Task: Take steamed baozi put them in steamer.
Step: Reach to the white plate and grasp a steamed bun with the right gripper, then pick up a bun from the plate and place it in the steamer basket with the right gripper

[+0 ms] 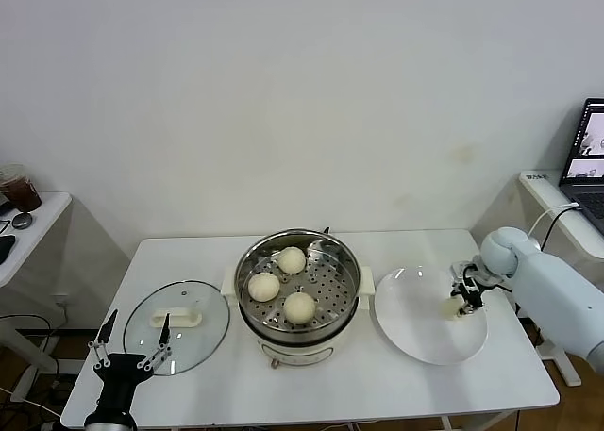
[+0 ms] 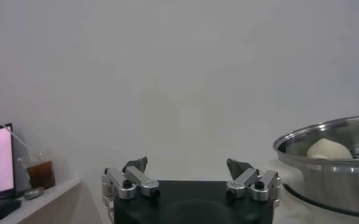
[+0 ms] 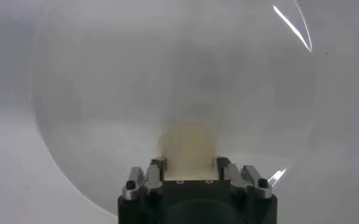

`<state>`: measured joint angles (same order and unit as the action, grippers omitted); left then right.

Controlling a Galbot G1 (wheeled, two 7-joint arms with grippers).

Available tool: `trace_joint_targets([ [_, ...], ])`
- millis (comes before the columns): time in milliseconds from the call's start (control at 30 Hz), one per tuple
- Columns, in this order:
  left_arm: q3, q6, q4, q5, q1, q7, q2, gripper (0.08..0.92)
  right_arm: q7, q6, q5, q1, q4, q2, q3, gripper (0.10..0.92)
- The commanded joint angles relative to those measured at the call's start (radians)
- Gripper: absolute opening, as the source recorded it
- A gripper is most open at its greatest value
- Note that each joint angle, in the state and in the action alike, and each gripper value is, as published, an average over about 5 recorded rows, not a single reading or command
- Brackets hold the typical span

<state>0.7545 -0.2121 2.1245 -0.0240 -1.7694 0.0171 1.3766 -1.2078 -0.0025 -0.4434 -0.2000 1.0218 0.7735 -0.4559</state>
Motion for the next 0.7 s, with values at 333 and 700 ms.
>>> trace_joint_targets([
  [333, -0.010, 0.001, 0.002, -0.003, 0.010, -0.001, -0.006, 0.823, -0.078, -0.086, 0.300, 0.305, 0.188, -0.156, -0.272, 0.415],
  [700, -0.042, 0.004, -0.002, -0.002, 0.036, -0.003, -0.016, 0.823, -0.051, -0.254, 0.721, 0.887, 0.448, -0.105, -0.728, 0.416],
])
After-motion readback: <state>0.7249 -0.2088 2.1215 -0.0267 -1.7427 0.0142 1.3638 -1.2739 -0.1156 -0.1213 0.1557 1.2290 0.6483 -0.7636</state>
